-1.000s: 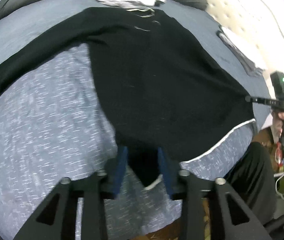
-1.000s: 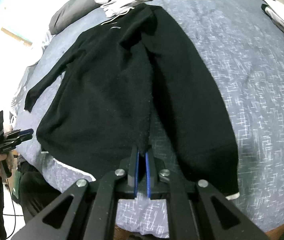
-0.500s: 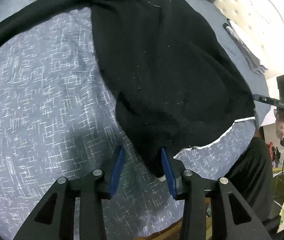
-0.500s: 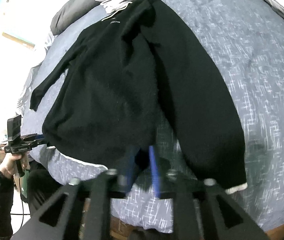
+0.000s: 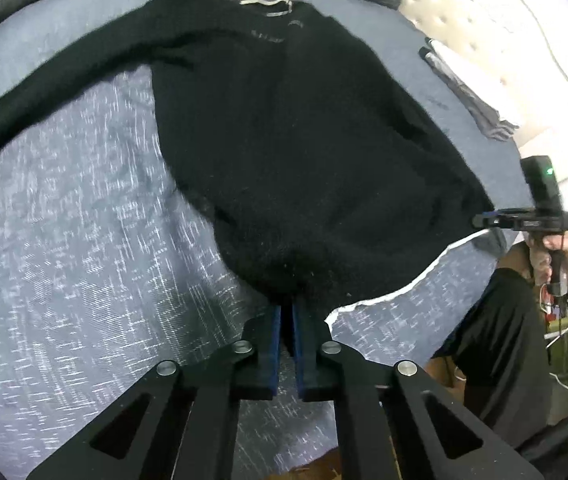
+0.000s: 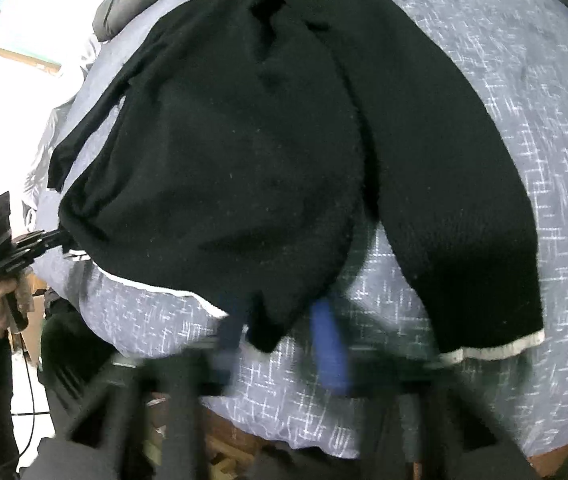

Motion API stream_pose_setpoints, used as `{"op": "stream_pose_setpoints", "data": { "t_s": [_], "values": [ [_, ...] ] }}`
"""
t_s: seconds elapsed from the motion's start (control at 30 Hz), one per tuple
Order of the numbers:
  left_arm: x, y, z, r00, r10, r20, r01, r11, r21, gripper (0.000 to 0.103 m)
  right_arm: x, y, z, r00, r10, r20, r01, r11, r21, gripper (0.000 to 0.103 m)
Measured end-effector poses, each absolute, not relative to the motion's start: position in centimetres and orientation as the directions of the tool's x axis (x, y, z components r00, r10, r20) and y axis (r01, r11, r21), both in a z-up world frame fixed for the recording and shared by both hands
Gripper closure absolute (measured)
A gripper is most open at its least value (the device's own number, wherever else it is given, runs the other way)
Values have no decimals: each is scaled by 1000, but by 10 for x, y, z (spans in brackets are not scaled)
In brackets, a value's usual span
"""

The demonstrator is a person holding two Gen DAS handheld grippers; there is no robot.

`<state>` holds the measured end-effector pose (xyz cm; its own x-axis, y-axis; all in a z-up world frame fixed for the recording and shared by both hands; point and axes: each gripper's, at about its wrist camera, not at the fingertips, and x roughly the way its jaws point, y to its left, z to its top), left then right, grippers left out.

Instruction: Fold clothes

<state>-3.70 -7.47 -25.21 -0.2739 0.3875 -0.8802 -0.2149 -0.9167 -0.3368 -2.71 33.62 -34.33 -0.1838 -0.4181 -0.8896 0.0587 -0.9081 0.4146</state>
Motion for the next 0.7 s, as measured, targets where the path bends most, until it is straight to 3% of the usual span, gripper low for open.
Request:
{"op": "stream_pose_setpoints", "data": {
  "t_s": [0.4, 0.53, 0.7],
  "values": [
    [-21, -86, -170, -319, 350, -881, -287, -921, -262, 99, -15, 329, -248, -284, -489, -825, 208, -871, 445, 98],
    [-18, -88, -172, -306, 325, -895, -285, -928, -240, 99, -14, 333, -251, -284, -468, -837, 204, -883, 424, 98],
    [-25, -88, -216, -251, 311, -917, -241, -937, -252, 98, -21, 334, -286, -264, -424, -866, 178, -904, 389, 98]
  ]
}}
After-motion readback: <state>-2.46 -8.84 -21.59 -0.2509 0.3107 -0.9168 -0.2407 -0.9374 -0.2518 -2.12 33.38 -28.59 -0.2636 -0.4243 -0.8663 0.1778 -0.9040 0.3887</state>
